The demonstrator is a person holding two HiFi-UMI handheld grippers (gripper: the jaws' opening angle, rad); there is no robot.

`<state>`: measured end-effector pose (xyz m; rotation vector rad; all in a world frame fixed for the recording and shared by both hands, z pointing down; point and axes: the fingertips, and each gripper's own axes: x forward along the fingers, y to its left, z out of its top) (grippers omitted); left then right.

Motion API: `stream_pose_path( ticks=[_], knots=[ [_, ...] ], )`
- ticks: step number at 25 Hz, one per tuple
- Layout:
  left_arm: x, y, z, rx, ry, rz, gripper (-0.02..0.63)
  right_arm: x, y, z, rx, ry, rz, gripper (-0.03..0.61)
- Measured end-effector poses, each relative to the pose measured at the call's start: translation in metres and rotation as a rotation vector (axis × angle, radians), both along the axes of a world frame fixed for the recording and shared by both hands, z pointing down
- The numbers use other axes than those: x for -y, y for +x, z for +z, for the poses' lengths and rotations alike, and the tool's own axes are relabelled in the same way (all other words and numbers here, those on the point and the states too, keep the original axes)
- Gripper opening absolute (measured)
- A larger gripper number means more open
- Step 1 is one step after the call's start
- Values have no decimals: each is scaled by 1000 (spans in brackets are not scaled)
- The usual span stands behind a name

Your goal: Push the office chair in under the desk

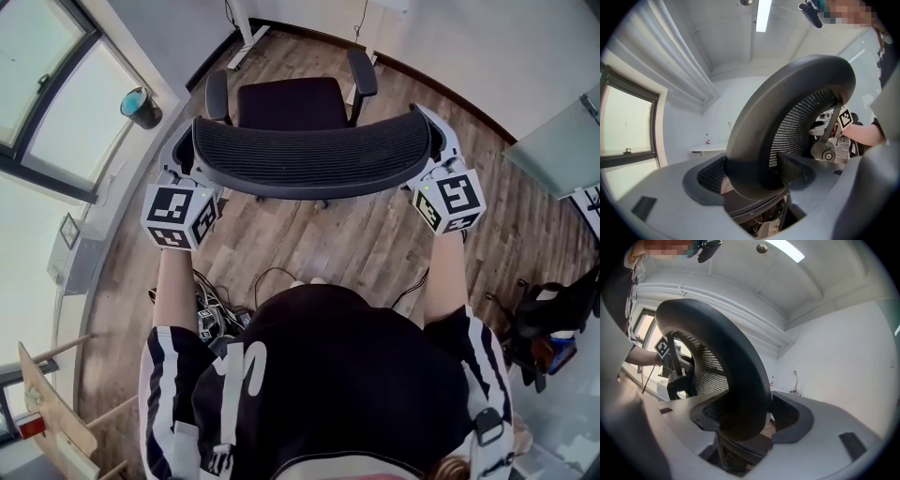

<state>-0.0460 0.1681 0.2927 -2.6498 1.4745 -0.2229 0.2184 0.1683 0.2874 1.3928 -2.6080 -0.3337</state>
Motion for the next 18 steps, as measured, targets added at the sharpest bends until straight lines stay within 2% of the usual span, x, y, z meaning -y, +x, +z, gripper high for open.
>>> stream_pose_path(
  ticks=[5,18],
  knots=[
    [3,3,2,1,-27,-19,330,7,3,1,15,-6,-10,261],
    [4,13,2,-1,-36,-62,333,13,15,3,72,-7,-43,264]
  ],
)
